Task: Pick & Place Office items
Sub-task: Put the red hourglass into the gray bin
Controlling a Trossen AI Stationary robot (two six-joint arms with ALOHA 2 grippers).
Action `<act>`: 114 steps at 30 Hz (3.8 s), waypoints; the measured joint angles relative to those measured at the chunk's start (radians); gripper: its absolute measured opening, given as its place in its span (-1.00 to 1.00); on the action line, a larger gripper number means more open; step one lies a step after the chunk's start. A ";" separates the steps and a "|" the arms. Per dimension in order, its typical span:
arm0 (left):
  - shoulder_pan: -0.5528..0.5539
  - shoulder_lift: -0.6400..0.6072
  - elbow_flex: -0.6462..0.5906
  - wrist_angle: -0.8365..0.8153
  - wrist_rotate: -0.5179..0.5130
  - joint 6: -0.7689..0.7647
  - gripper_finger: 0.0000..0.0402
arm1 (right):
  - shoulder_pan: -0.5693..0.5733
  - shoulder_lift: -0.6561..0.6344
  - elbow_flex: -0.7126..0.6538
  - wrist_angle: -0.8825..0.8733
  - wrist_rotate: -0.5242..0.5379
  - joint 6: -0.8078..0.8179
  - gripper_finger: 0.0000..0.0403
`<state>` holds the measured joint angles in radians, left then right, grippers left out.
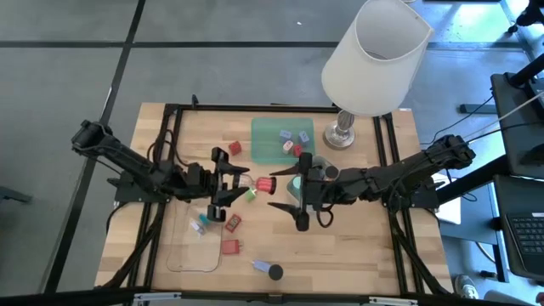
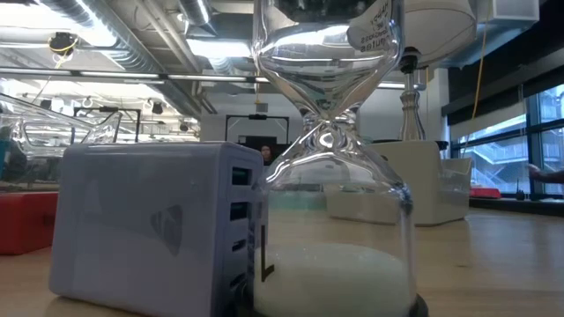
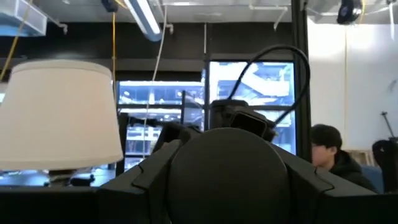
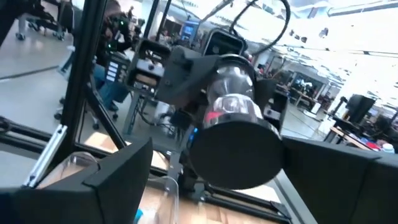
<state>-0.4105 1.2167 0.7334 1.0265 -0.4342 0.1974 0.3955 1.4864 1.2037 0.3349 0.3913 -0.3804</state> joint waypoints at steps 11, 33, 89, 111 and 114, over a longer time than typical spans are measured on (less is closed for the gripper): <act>0.062 0.011 0.000 0.013 0.120 -0.053 0.01 | -0.002 0.000 0.000 0.033 -0.007 0.025 0.70; 0.073 0.025 0.000 0.042 0.183 -0.019 0.01 | -0.016 0.000 0.000 0.046 -0.014 0.100 0.06; 0.054 -0.041 0.001 -0.392 -0.784 -0.104 0.50 | -0.055 -0.099 0.000 -1.321 -0.100 1.256 0.08; 0.052 -0.040 0.000 -0.516 -0.778 -0.211 0.50 | -0.132 0.133 0.001 -1.295 -0.307 1.180 0.08; 0.052 -0.040 0.001 -0.516 -0.778 -0.211 0.50 | -0.157 0.147 0.000 -1.282 -0.342 1.147 0.08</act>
<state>-0.3584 1.1763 0.7339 0.5106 -1.2125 -0.0132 0.2387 1.6335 1.2041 -0.9466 0.0496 0.7670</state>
